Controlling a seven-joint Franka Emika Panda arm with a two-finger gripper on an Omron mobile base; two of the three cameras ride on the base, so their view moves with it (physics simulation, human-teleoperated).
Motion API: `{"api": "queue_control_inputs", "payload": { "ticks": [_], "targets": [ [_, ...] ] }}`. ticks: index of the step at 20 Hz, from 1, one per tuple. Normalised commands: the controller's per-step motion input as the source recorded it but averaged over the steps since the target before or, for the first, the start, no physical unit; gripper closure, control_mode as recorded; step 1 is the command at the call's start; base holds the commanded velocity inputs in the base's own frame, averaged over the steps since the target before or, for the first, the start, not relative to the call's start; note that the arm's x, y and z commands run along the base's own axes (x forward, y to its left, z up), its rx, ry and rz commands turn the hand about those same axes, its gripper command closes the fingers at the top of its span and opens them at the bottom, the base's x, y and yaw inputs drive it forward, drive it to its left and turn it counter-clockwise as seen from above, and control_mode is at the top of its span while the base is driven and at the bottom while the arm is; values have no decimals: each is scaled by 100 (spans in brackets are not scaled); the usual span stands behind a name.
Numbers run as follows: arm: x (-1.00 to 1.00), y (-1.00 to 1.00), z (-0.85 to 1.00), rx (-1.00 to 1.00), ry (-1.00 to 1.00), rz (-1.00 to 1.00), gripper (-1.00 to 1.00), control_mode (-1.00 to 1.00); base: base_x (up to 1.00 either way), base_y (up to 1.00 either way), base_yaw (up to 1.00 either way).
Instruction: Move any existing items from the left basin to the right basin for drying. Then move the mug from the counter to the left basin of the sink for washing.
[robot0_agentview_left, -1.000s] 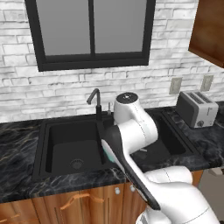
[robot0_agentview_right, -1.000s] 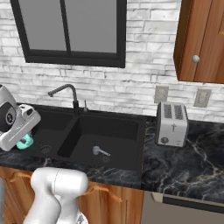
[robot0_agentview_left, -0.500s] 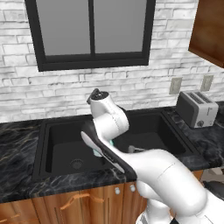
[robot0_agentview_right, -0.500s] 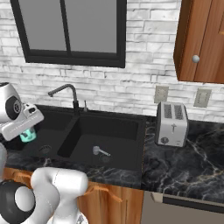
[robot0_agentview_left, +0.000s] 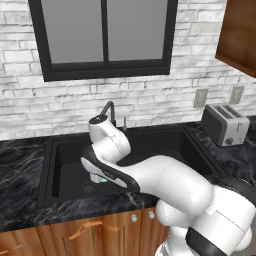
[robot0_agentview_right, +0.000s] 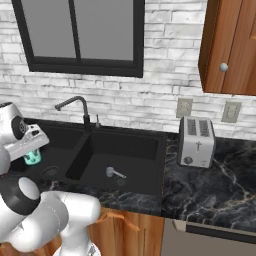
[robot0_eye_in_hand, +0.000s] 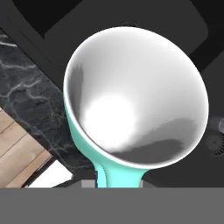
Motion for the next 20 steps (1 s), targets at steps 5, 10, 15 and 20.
{"api": "queue_control_inputs", "payload": {
  "ticks": [5,10,15,20],
  "targets": [
    [53,10,-43,5,0,-8,100,-100,0,0,0],
    [41,9,-36,3,0,-2,100,-100,0,0,0],
    [25,22,-37,0,0,0,100,-100,0,0,0],
    [19,16,-29,0,0,0,100,-100,0,0,0]
  ]
}}
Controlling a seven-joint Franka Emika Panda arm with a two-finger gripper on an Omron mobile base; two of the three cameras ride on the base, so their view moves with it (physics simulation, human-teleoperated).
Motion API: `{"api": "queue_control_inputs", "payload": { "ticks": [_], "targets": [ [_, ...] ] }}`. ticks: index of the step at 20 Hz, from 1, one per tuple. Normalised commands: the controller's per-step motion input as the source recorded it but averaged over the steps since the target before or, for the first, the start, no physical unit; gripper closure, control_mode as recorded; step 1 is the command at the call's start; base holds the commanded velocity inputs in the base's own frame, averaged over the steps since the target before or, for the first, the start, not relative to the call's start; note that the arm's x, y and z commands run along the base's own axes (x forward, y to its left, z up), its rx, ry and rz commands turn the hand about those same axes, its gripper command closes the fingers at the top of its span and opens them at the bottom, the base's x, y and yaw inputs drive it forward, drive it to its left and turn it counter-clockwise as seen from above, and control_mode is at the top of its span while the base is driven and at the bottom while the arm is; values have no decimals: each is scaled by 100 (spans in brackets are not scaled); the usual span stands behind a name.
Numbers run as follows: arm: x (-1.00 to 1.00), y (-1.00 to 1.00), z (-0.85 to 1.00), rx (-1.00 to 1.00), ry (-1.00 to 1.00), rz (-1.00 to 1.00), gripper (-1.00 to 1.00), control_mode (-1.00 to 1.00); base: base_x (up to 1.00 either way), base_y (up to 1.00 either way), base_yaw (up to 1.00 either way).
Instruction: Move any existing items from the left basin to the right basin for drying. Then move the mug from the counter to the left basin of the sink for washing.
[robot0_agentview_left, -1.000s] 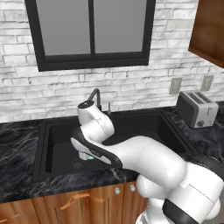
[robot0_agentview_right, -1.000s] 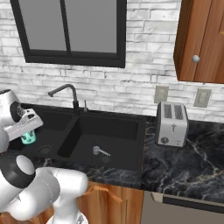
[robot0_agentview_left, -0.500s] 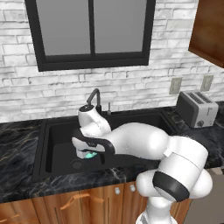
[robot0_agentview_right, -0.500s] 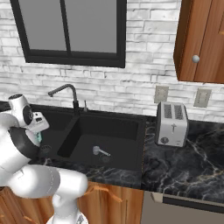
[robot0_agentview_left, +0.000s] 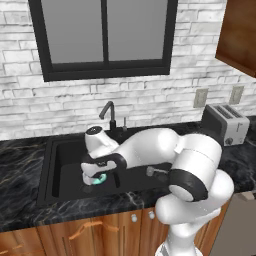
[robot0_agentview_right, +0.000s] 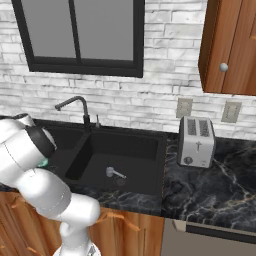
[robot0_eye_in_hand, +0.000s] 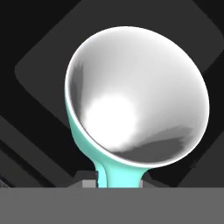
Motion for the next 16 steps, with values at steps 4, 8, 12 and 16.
{"api": "queue_control_inputs", "payload": {
  "ticks": [4,8,12,16],
  "targets": [
    [25,6,-24,0,-1,0,100,-100,0,0,0],
    [23,4,-43,0,-1,0,100,-100,0,0,0],
    [28,7,-38,0,-3,0,100,-100,0,0,0],
    [23,8,-35,0,-8,0,100,-100,0,0,0]
  ]
}}
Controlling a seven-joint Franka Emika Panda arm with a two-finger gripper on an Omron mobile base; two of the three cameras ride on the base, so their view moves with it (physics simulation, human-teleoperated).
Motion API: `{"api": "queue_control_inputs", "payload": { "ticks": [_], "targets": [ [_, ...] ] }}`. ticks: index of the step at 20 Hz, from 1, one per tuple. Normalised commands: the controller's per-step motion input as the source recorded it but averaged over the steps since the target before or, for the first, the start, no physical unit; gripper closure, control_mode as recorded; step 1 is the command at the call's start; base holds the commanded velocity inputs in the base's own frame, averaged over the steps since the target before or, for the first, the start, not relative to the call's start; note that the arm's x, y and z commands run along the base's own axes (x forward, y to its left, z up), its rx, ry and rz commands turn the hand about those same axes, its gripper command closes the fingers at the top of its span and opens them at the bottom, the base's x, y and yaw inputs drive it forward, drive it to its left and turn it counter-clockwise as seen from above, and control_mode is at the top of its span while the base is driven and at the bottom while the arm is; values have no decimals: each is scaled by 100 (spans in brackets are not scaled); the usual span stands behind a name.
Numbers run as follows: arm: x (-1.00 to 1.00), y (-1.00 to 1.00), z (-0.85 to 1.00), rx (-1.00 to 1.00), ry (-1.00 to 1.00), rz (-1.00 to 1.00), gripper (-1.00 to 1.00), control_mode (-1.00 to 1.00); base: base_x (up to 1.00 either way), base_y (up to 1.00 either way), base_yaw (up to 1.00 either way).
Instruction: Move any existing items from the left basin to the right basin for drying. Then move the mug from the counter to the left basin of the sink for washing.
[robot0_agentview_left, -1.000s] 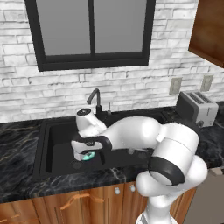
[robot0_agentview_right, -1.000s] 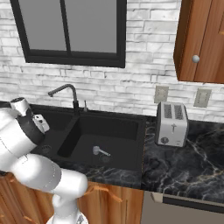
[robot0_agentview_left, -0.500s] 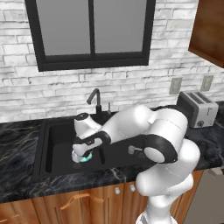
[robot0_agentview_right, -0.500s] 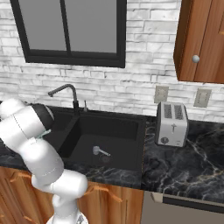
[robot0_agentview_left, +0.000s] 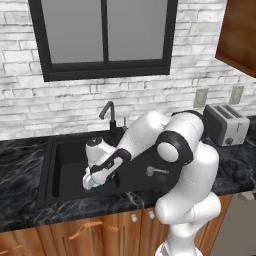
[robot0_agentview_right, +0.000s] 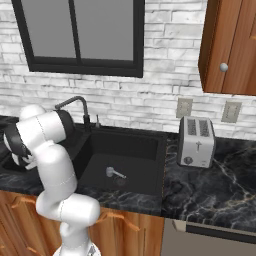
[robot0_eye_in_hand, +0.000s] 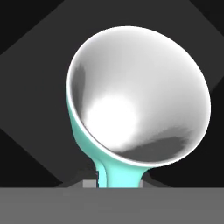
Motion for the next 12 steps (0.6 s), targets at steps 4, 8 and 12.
{"api": "queue_control_inputs", "payload": {
  "ticks": [4,8,12],
  "targets": [
    [31,8,-20,0,-7,0,100,-100,0,0,0],
    [32,8,-12,0,-2,0,100,-100,0,0,0],
    [30,1,-11,0,0,0,100,-100,0,0,0]
  ]
}}
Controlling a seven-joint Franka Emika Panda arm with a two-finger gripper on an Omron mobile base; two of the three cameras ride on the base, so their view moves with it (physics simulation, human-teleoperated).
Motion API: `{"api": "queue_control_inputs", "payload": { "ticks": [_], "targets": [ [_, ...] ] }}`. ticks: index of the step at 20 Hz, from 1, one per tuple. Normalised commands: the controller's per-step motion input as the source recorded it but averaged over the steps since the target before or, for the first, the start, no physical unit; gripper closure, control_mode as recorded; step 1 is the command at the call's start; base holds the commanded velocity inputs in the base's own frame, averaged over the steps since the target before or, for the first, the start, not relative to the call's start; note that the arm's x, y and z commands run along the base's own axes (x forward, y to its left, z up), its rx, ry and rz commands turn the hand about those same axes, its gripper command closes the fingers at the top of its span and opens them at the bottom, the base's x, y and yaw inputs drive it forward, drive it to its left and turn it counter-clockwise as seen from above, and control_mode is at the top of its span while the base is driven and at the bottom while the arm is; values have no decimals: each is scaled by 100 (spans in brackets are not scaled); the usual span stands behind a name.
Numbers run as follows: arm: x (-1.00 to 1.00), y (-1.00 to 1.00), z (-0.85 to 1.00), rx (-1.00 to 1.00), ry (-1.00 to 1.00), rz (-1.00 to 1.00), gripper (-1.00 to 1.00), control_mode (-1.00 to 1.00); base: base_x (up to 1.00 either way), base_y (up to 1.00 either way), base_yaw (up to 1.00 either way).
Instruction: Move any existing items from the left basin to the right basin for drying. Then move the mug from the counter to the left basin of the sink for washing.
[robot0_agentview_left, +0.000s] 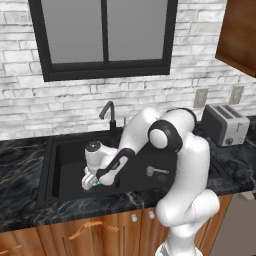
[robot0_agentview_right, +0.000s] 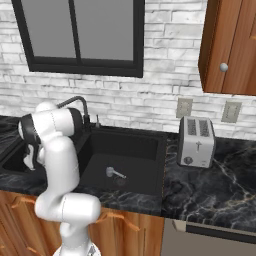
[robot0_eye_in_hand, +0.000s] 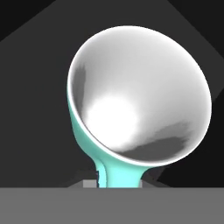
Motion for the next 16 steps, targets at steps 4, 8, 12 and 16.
{"api": "queue_control_inputs", "payload": {
  "ticks": [4,8,12,16],
  "targets": [
    [31,0,-10,0,0,0,100,-100,0,0,0],
    [30,0,-10,0,0,0,100,-100,0,0,0],
    [30,2,-12,0,0,0,100,-100,0,0,0],
    [25,0,-17,0,0,0,100,-100,0,0,0]
  ]
}}
